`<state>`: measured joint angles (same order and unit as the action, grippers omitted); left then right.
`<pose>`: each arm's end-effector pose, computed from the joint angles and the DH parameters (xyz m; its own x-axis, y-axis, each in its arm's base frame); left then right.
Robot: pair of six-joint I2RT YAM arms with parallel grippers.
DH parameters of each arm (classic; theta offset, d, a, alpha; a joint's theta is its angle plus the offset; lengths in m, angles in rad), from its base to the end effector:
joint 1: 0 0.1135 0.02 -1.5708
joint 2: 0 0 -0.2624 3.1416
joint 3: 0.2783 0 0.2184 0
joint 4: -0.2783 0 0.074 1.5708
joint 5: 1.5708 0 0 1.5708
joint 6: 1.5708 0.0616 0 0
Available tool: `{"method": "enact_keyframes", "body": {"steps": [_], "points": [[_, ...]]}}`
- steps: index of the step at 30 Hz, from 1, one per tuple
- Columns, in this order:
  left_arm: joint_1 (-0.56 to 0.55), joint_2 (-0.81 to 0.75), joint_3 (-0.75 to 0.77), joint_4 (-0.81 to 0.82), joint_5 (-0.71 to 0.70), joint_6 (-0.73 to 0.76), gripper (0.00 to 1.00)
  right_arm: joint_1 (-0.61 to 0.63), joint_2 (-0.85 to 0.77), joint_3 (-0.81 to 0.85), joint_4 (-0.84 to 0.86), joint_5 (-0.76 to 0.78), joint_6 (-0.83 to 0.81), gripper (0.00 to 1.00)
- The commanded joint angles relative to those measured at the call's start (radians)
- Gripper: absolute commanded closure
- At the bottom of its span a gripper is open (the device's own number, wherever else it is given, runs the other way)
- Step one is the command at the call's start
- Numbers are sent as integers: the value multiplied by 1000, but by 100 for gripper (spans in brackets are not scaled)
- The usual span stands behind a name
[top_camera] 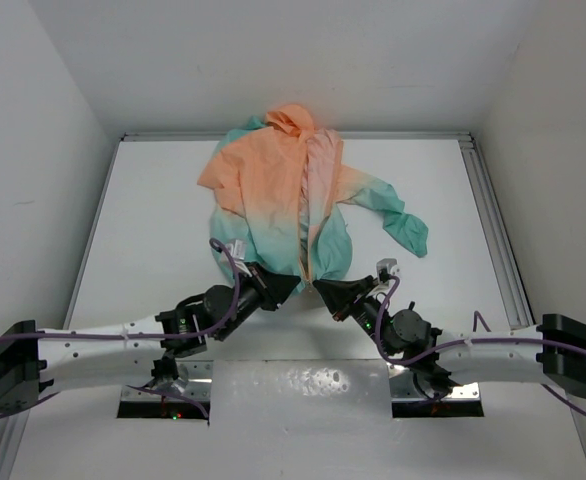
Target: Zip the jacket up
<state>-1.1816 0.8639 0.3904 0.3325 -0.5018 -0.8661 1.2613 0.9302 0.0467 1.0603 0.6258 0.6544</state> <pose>0.0997 -0.1651 0.2527 -0.5148 -0.5049 -0.6929 0.3678 0.6000 -0.7105 0.0846 0.1460 0.2214 -0.3205 0.6175 -0.7183 -0.5058 0.5296 0.6809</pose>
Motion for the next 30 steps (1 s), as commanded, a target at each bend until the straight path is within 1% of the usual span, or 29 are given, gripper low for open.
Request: {"method": "enact_keyframes", "body": {"steps": [1, 12, 30], "points": [[13, -29, -10, 43, -21, -2, 100, 7, -7, -13, 38, 14, -6, 100], [13, -37, -16, 57, -30, 6, 100, 7, -5, -15, 26, 22, -1, 100], [13, -8, -21, 82, -3, 4, 100, 7, 1, -7, 17, 14, 1, 100]]}}
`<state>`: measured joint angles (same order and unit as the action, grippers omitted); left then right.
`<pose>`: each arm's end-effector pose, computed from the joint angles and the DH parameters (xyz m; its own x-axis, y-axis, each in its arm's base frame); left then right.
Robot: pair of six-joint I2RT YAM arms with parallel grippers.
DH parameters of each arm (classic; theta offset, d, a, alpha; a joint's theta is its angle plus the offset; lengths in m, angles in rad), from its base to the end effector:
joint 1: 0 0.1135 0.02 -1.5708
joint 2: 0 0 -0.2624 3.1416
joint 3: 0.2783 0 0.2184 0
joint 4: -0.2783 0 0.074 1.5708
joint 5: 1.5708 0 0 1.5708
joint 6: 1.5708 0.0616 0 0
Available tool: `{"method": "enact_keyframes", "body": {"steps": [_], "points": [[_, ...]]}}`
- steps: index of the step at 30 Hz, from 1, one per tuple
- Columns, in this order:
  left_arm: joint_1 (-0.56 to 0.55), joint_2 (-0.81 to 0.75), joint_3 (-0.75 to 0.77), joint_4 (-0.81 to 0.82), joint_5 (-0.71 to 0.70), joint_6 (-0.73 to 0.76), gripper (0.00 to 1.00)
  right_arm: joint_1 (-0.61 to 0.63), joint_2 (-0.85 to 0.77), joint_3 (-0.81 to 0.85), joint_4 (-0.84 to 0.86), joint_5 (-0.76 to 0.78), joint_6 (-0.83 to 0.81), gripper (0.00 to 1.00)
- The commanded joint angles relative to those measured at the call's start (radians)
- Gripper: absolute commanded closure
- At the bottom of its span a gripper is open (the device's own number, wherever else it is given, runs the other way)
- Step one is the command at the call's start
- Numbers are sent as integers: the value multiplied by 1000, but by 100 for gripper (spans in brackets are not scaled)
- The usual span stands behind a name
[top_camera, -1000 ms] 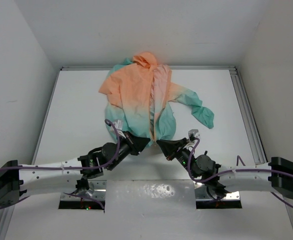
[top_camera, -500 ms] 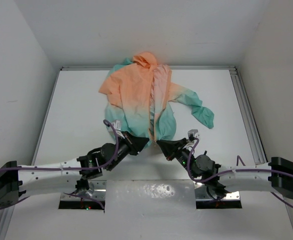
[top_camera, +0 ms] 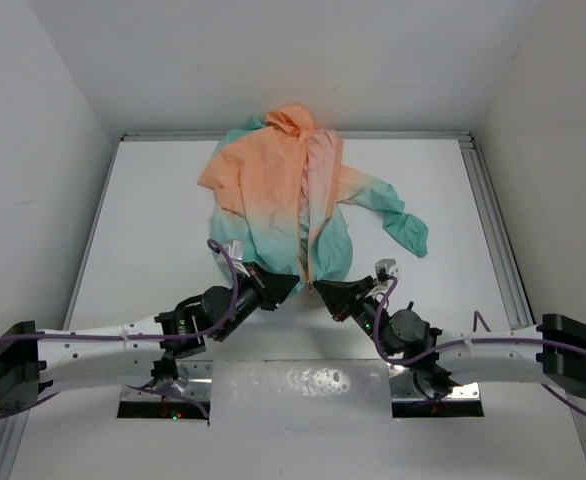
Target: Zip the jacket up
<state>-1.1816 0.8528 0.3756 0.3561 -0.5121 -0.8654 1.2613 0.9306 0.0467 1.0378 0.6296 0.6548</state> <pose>0.0993 -0.1627 0.2525 -0.5032 -0.5220 -0.6887 0.3683 0.5913 -0.7174 0.0848 0.1462 0.2186 -0.3239 0.6033 -0.7288 -0.4985 0.5459 0.6734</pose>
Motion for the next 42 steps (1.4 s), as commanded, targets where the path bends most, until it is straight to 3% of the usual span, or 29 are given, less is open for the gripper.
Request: {"method": "enact_keyframes", "body": {"steps": [1, 42], "points": [[11, 3, -6, 58, 7, 2, 100, 7, 2, -5, 36, 13, -1, 100], [11, 11, -6, 41, -32, 5, 100, 32, 11, 21, 18, 27, -52, 100]]}}
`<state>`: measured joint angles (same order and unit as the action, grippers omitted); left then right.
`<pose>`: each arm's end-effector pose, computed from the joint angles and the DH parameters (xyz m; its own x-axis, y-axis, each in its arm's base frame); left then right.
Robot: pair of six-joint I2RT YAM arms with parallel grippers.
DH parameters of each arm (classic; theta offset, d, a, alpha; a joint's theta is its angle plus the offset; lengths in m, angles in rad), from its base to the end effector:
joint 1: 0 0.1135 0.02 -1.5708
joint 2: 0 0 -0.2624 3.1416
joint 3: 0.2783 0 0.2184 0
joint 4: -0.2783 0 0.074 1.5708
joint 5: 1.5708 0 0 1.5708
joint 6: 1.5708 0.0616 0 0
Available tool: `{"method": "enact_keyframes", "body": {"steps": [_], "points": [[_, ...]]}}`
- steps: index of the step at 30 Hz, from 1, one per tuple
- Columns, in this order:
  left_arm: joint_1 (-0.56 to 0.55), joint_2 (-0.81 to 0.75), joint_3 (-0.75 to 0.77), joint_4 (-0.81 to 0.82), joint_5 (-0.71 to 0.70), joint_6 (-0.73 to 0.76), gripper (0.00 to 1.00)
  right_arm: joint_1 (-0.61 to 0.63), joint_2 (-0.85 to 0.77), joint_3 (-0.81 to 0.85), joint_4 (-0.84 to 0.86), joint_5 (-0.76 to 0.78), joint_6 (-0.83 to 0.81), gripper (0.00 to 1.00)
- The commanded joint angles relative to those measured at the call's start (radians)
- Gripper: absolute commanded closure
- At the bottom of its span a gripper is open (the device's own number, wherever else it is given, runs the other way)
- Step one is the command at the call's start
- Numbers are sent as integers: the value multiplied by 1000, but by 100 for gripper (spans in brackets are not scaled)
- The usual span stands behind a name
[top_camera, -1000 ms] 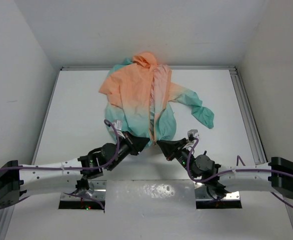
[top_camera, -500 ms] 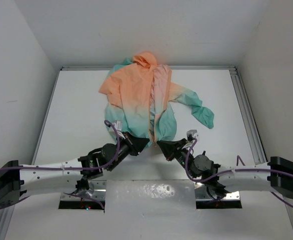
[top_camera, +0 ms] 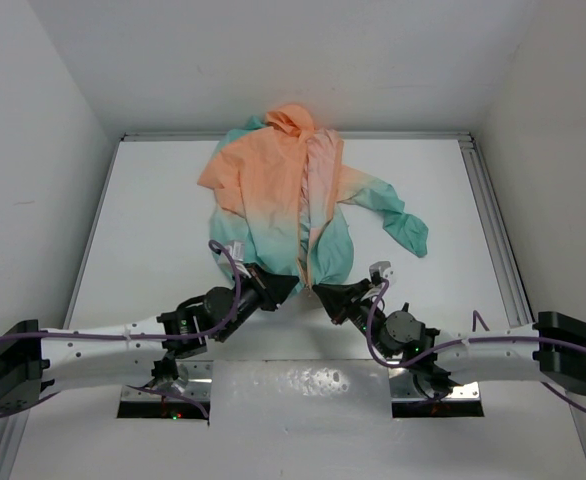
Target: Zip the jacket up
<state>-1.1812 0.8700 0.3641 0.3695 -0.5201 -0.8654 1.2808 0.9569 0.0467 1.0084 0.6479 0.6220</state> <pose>0.1004 -0.1640 0.2474 -0.5023 -0.5161 -0.6938 0.3599 0.6047 -0.7105 0.0835 0.1500 0.2111 -0.3223 0.5445 -0.7743 -0.4977 0.5983 0.6279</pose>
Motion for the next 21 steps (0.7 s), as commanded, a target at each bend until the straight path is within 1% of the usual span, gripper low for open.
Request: {"method": "enact_keyframes", "body": {"steps": [1, 9, 21], "points": [[11, 0, 10, 16, -27, 3, 100, 12, -15, 21, 45, 12, -21, 100], [12, 20, 22, 0, -26, -4, 100, 12, -12, 28, 36, 13, -30, 100], [11, 18, 1, 39, 2, 0, 100, 12, -1, 32, 41, 24, -39, 100]]}}
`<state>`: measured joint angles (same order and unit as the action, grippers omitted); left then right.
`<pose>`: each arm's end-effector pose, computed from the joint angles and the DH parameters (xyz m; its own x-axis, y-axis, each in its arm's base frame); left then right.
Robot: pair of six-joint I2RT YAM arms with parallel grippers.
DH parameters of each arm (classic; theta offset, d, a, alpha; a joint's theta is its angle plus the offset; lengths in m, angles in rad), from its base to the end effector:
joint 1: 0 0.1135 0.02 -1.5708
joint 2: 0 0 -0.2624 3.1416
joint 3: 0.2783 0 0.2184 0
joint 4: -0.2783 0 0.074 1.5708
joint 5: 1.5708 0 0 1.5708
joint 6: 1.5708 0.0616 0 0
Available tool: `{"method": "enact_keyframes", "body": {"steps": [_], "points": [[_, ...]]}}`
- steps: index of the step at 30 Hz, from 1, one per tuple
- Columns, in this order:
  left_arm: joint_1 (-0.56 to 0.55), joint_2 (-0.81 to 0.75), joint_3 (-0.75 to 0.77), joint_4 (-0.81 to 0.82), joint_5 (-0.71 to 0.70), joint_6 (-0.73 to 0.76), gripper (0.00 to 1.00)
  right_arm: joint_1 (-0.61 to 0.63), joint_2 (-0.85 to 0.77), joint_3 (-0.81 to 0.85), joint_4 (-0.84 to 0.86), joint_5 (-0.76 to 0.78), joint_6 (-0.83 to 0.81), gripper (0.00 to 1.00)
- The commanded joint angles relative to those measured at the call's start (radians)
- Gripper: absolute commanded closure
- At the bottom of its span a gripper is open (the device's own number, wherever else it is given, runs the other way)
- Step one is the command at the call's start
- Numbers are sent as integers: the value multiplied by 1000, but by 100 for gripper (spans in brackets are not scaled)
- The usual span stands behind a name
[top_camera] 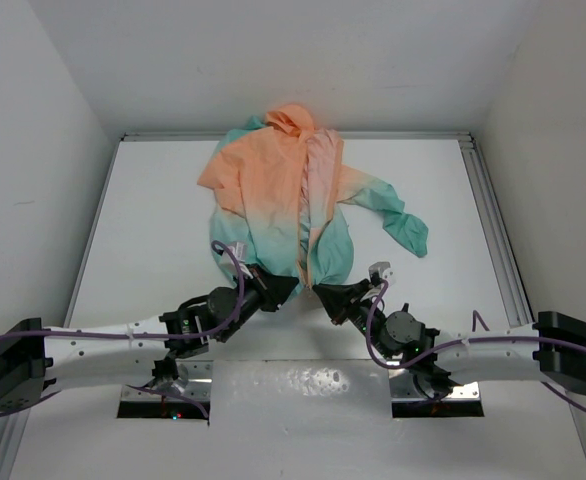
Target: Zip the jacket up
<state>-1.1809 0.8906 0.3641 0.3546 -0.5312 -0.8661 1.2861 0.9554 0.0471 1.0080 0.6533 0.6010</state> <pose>0.1018 -0.1656 0.2421 -0.5051 -0.4988 -0.7043 0.3442 0.6319 -0.6944 0.0829 0.1500 0.2113 -0.3118 0.5331 -0.7865 -0.5043 0.6087 0.6126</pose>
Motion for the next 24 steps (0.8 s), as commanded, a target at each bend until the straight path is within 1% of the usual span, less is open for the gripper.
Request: {"method": "enact_keyframes", "body": {"steps": [1, 24], "points": [[12, -2, -1, 53, 14, 1, 100, 7, 0, 31, 44, 19, -18, 100], [10, -9, -19, 53, 33, -14, 100, 7, 11, 40, 55, 25, -35, 100]]}}
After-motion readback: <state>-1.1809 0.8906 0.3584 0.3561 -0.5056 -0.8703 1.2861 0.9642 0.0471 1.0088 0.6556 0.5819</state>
